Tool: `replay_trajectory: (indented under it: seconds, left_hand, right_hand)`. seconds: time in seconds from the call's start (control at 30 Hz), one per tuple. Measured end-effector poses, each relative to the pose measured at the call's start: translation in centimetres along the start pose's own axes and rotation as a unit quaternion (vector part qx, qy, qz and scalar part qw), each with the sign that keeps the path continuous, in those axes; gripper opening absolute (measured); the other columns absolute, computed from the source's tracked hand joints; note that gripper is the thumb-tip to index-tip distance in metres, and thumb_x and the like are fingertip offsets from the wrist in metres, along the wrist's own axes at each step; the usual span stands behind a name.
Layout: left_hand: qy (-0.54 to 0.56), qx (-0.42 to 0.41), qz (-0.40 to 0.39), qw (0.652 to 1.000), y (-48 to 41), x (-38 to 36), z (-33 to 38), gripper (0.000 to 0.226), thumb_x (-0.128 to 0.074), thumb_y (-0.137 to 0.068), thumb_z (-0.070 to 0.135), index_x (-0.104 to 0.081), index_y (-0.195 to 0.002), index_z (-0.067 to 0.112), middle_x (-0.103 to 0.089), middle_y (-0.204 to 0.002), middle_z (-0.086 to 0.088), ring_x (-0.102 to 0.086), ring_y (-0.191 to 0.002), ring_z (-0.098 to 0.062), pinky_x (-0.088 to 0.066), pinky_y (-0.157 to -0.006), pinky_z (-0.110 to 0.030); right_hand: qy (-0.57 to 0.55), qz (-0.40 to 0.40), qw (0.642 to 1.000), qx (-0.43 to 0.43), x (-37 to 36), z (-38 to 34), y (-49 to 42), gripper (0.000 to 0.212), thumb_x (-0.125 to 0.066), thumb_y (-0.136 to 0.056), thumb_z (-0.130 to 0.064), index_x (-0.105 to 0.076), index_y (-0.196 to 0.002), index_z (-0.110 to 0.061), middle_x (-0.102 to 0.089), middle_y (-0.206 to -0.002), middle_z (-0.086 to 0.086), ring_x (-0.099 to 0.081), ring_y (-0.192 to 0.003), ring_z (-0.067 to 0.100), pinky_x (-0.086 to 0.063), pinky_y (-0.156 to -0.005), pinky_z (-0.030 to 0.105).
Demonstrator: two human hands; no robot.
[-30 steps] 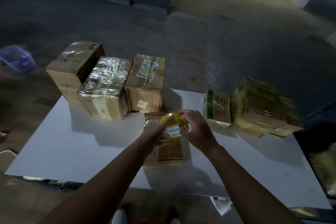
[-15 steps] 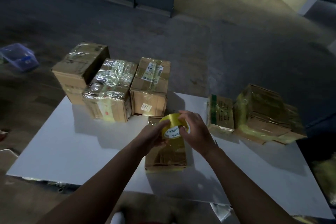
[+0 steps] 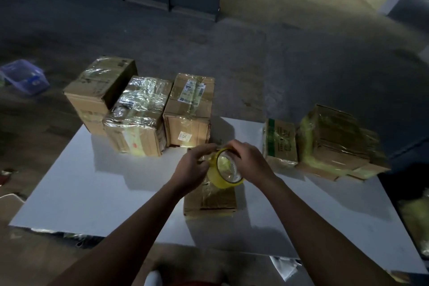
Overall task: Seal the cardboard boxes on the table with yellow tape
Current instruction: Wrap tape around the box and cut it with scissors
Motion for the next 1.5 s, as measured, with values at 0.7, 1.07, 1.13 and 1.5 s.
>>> replay_trajectory:
  seconds: [0.7,1.07,1.13,1.5]
  left_hand:
    - [-0.021,0.021,-0.107,0.994,0.7,-1.0,0.3,0.010,-0.063,-0.091,0.011,-0.069,-0.098,0.010,-0.067,-0.084,0.004,-0.066,-0.076,-0.008,-0.056,-0.071,-0.024]
    - [-0.031,0.103,-0.113,0.988,1.0,-0.7,-0.8,0.011,-0.057,-0.094,0.007,-0.066,-0.094,0.000,-0.067,-0.085,-0.011,-0.067,-0.072,-0.015,-0.055,-0.062,-0.019]
    - [-0.035,0.125,-0.087,0.988,0.9,-0.2,-1.3,0.012,-0.056,-0.095,0.008,-0.064,-0.087,0.004,-0.064,-0.079,-0.006,-0.063,-0.066,-0.008,-0.049,-0.054,-0.013]
    - [0.231,0.287,-0.077,0.926,1.5,0.2,-2.1,0.016,-0.061,-0.093,0.010,-0.060,-0.087,-0.004,-0.063,-0.081,-0.022,-0.066,-0.063,-0.023,-0.053,-0.050,-0.020]
  right_hand:
    - [-0.073,-0.183,0.968,-0.158,-1.1,1.9,2.0,0.023,-0.060,-0.093,-0.026,-0.066,-0.115,-0.019,-0.065,-0.113,0.004,-0.058,-0.098,0.016,-0.042,-0.073,0.025]
    - [-0.119,-0.231,0.950,-0.173,-2.0,1.6,2.2,0.026,-0.053,-0.098,-0.026,-0.066,-0.119,-0.016,-0.066,-0.113,0.003,-0.062,-0.098,0.018,-0.050,-0.080,0.031]
    - [-0.196,-0.212,0.938,-0.193,-2.1,1.3,2.4,0.031,-0.047,-0.100,-0.032,-0.064,-0.121,-0.015,-0.064,-0.117,0.001,-0.060,-0.104,0.013,-0.048,-0.088,0.027]
    - [-0.242,-0.064,0.954,-0.165,-1.2,0.8,1.7,0.050,-0.040,-0.100,-0.042,-0.065,-0.103,0.002,-0.061,-0.082,0.016,-0.057,-0.075,0.023,-0.043,-0.066,0.029]
Point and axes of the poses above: each hand's wrist, its own y-axis away from the middle knuckle, its own x-axis out of the back of the hand, z = x × y, the point moved 5 cm from there along -y, towards the middle knuckle
